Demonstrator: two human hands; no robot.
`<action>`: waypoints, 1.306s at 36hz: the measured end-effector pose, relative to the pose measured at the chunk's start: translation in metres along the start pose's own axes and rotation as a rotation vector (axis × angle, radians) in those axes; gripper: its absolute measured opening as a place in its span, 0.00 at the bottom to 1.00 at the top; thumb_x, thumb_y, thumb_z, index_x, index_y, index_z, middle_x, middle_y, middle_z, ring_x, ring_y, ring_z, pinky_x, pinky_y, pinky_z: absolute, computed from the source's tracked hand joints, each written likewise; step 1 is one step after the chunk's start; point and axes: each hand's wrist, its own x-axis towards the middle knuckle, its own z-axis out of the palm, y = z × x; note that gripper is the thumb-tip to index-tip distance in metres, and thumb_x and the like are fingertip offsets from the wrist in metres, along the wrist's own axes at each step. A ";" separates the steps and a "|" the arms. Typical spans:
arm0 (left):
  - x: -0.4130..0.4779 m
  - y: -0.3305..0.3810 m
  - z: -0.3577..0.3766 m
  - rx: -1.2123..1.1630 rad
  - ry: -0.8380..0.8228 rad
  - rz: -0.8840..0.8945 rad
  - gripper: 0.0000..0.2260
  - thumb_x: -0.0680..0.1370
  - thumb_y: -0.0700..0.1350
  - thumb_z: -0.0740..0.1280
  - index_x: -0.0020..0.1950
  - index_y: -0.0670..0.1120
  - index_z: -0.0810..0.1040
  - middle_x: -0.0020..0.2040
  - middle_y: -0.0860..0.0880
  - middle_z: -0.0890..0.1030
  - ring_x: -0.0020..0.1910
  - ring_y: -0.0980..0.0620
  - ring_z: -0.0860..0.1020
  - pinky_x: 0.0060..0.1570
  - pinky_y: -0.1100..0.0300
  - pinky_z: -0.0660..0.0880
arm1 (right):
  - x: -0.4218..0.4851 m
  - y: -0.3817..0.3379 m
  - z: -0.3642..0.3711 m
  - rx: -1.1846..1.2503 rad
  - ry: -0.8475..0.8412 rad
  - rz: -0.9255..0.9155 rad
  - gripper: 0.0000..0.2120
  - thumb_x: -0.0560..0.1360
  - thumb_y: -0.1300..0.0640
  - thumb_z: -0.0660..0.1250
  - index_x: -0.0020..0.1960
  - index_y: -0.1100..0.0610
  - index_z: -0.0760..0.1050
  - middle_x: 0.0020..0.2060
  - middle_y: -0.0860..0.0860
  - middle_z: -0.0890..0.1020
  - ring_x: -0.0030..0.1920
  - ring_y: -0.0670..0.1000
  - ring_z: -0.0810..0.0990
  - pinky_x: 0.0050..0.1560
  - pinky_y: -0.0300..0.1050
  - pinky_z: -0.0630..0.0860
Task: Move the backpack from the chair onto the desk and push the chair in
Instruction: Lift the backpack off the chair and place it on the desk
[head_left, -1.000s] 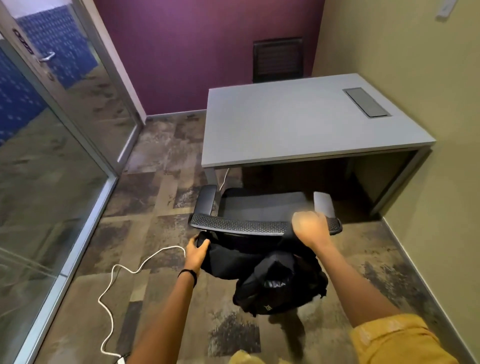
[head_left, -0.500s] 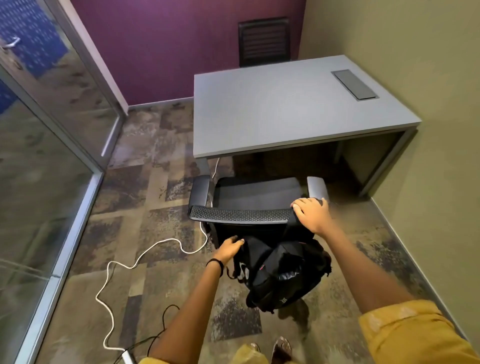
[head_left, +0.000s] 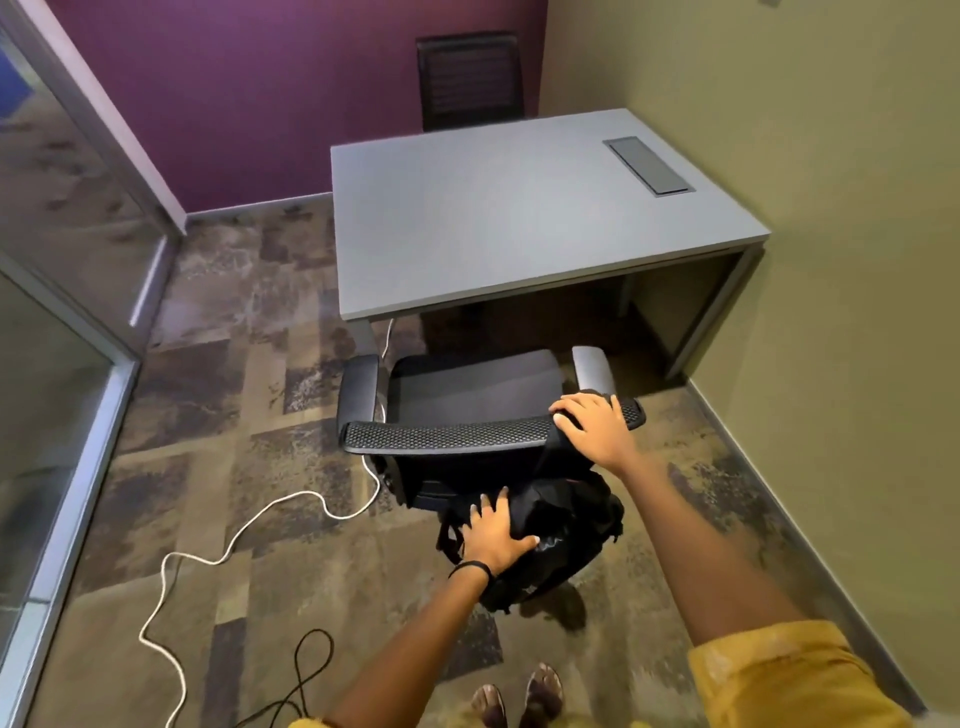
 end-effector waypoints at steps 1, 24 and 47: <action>0.001 0.001 -0.001 0.011 0.006 0.000 0.40 0.74 0.58 0.67 0.77 0.50 0.47 0.78 0.40 0.51 0.77 0.38 0.50 0.75 0.40 0.53 | -0.001 -0.001 0.000 0.004 0.005 0.004 0.12 0.79 0.49 0.55 0.57 0.47 0.74 0.63 0.48 0.75 0.68 0.51 0.67 0.73 0.66 0.47; 0.025 0.003 -0.040 0.283 0.122 0.360 0.10 0.79 0.41 0.60 0.56 0.40 0.76 0.56 0.39 0.81 0.56 0.38 0.78 0.56 0.46 0.75 | -0.002 -0.011 -0.006 0.022 0.129 0.076 0.13 0.80 0.52 0.54 0.55 0.49 0.76 0.61 0.50 0.76 0.67 0.51 0.67 0.72 0.63 0.52; 0.061 0.145 0.010 0.288 0.008 0.412 0.09 0.78 0.42 0.60 0.53 0.41 0.78 0.54 0.40 0.82 0.55 0.40 0.79 0.53 0.49 0.76 | -0.053 0.187 -0.059 0.074 -0.461 0.241 0.36 0.69 0.71 0.59 0.75 0.55 0.54 0.74 0.57 0.62 0.72 0.56 0.63 0.70 0.48 0.64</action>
